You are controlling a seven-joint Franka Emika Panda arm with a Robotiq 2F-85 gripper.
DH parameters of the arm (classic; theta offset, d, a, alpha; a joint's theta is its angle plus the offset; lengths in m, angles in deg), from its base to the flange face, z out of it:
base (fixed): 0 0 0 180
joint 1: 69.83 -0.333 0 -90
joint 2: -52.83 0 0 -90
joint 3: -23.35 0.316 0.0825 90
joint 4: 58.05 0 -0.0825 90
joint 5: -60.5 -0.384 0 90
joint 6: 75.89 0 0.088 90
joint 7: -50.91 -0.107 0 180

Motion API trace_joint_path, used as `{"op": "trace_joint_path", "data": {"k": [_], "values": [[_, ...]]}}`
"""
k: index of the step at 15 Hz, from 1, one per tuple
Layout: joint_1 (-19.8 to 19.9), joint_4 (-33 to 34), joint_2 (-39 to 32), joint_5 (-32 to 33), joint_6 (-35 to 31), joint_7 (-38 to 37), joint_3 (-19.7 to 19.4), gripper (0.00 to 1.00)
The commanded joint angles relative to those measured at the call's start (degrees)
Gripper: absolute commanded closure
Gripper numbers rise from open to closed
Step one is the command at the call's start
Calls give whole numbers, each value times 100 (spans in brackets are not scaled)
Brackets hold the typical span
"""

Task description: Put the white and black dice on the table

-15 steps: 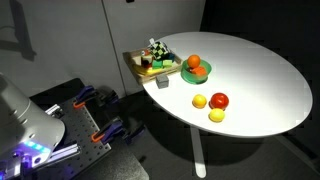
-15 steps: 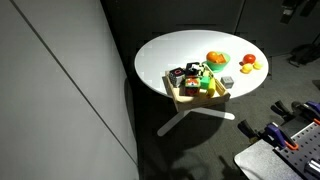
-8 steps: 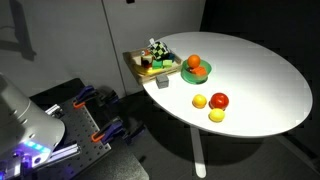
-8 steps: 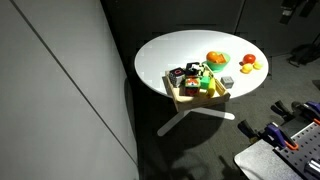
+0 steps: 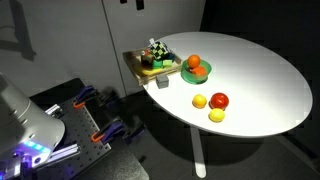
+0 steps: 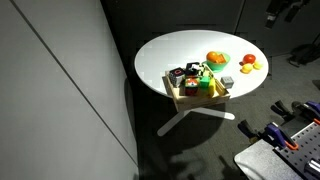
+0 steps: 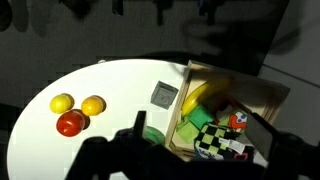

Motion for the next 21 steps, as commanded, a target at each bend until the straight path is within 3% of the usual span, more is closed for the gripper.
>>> {"op": "trace_joint_path", "data": {"k": [1, 7, 12, 21], "values": [[56, 52, -337, -164, -378, -169, 17, 0], [127, -100, -691, -235, -928, -508, -12, 0], [80, -192, -959, -547, -1349, -285, -157, 0], [110, -165, -1063, -440, -1294, -402, -96, 0]]}}
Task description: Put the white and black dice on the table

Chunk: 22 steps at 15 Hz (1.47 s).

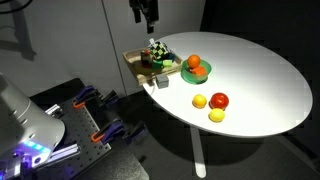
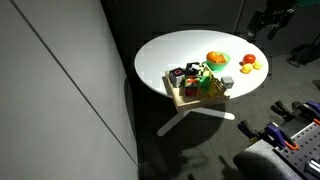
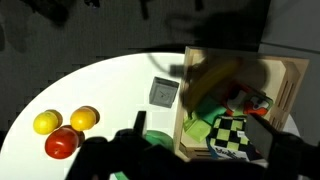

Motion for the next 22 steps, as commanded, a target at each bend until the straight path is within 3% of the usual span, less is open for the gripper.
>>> {"op": "trace_joint_path", "data": {"k": [1, 11, 22], "values": [[56, 7, 0, -22, 12, 18, 53, 0], [-47, 310, -558, -261, -795, -64, 158, 0], [-306, 1158, -1540, -476, -948, 118, 394, 0]]}}
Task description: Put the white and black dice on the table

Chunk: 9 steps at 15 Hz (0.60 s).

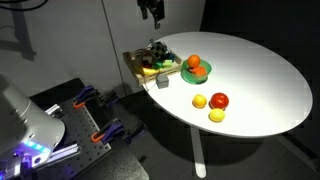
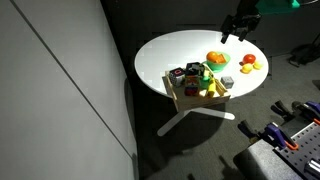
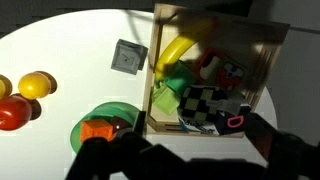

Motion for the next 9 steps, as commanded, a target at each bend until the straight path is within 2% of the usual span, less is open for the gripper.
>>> {"op": "trace_joint_path", "data": {"k": [1, 9], "values": [[-50, 450, -428, -47, 20, 116, 83, 0], [-174, 1057, -1199, 143, 31, 45, 283, 0]]}}
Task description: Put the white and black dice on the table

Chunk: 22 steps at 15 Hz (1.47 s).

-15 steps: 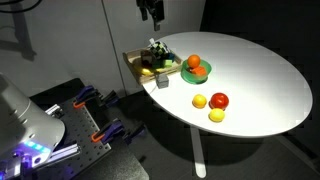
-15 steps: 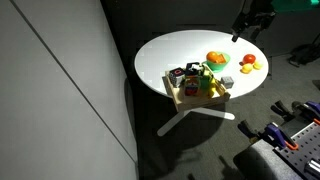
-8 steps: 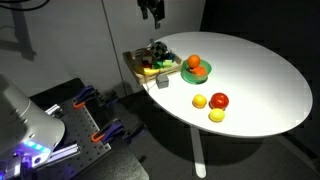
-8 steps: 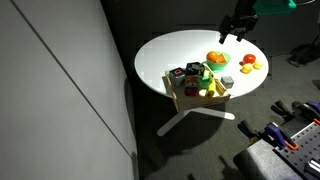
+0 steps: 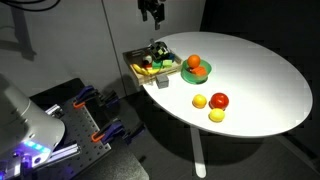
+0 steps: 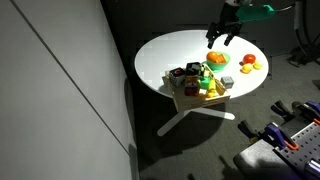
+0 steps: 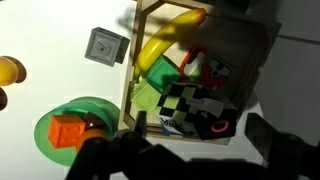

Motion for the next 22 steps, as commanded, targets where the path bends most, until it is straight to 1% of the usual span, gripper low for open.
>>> {"op": "trace_joint_path", "data": {"k": [1, 10, 15, 19, 20, 22], "values": [[-71, 419, -435, 151, 34, -11, 49, 0], [-235, 1073, -1313, 800, 88, -376, -31, 0], [-328, 1340, -1616, 1065, 37, -620, -114, 0], [-376, 1456, -1733, 1079, 49, -686, -147, 0], [-307, 1288, -1641, 933, 19, -477, -84, 0], [-312, 1290, -1665, 933, 19, -480, -86, 0]]}}
